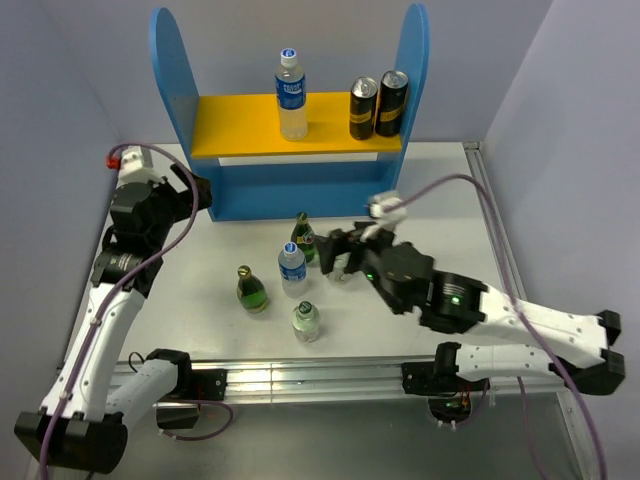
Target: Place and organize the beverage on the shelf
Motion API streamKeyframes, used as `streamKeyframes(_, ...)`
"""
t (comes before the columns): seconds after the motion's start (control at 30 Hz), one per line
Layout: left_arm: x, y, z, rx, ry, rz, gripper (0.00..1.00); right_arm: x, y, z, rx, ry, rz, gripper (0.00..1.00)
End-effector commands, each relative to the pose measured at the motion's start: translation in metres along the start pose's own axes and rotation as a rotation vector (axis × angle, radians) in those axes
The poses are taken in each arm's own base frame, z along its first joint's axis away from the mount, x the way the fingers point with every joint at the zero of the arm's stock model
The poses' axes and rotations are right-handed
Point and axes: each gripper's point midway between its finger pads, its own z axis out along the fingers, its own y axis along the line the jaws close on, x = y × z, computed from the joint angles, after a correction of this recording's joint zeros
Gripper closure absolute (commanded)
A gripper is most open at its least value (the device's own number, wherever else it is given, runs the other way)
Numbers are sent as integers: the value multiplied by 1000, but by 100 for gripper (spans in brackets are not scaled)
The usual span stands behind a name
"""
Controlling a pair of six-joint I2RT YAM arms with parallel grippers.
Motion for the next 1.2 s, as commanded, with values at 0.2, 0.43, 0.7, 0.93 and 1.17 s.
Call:
streamKeyframes(0.2, 21, -97, -17, 293, 69, -29, 1, 25, -67, -55, 126, 11, 110, 3)
streamKeyframes(0.43, 82, -126, -40, 360, 154, 95, 1, 40, -89, -67, 157, 6, 118, 3)
streamKeyframes(0.7, 140, -138, -48, 303, 216, 195, 1, 53, -96, -67, 186, 21, 103, 3)
streamKeyframes(0.93, 164, -138, -49, 265, 212, 186, 1, 57, -101, -67, 218, 28, 97, 2)
streamKeyframes(1.17, 189, -132, -43, 231, 235, 191, 1, 59, -102, -67, 225, 31, 94, 2)
